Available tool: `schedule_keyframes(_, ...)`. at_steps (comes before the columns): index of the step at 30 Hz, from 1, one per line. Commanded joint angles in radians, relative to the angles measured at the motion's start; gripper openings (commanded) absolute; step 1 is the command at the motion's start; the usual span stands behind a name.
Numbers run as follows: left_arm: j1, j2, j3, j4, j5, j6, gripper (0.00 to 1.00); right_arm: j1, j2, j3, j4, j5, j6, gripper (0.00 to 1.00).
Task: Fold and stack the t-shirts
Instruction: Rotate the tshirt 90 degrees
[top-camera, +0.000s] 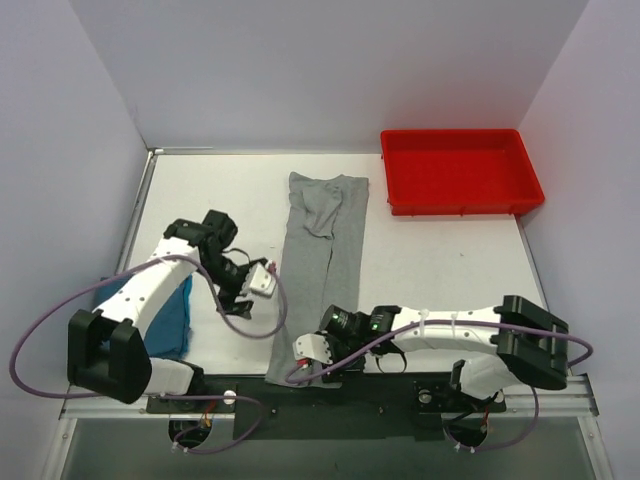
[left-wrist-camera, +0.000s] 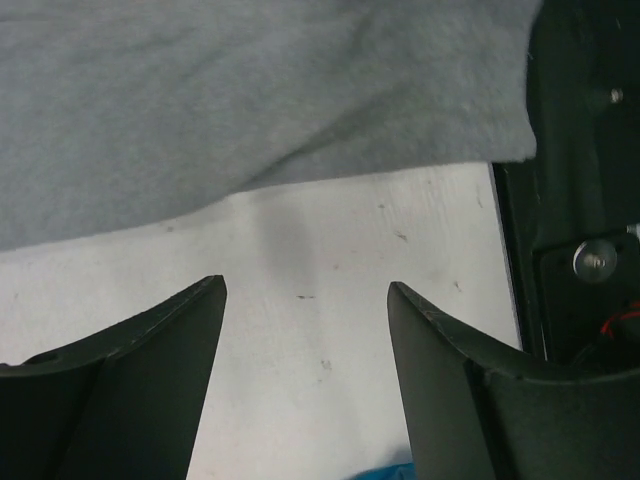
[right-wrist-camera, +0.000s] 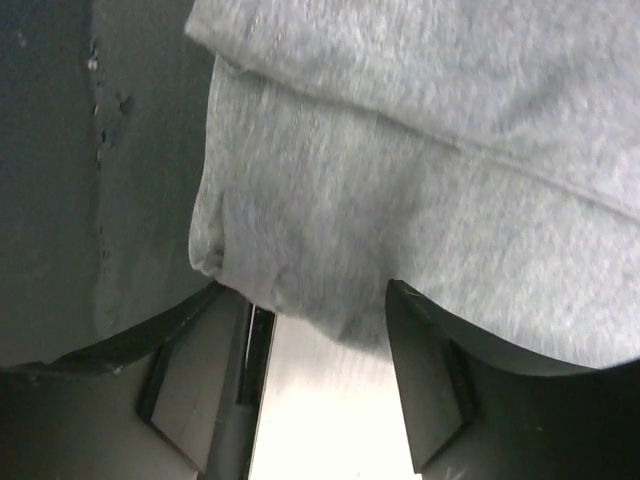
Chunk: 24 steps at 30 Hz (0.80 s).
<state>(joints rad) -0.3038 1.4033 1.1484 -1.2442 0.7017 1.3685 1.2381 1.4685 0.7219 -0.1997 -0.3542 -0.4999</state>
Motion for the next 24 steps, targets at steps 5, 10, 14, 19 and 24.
schedule_keyframes(5,-0.176,-0.327,-0.294,-0.308,0.015,0.632,0.81,-0.015,-0.376,-0.069,0.034,-0.017,0.297,0.63)
schedule_keyframes(10,-0.379,-0.437,-0.435,0.02,0.001,0.338,0.85,-0.107,-0.436,-0.058,0.004,-0.04,0.675,0.59)
schedule_keyframes(14,-0.544,-0.431,-0.499,0.135,-0.016,0.226,0.83,-0.143,-0.424,-0.093,-0.023,0.029,1.002,0.58)
schedule_keyframes(19,-0.707,-0.38,-0.549,0.295,-0.082,0.122,0.81,0.023,-0.442,-0.153,0.068,0.133,0.876,0.6)
schedule_keyframes(24,-0.707,-0.281,-0.549,0.412,-0.181,0.087,0.8,0.129,-0.525,-0.236,0.189,0.147,0.386,0.61)
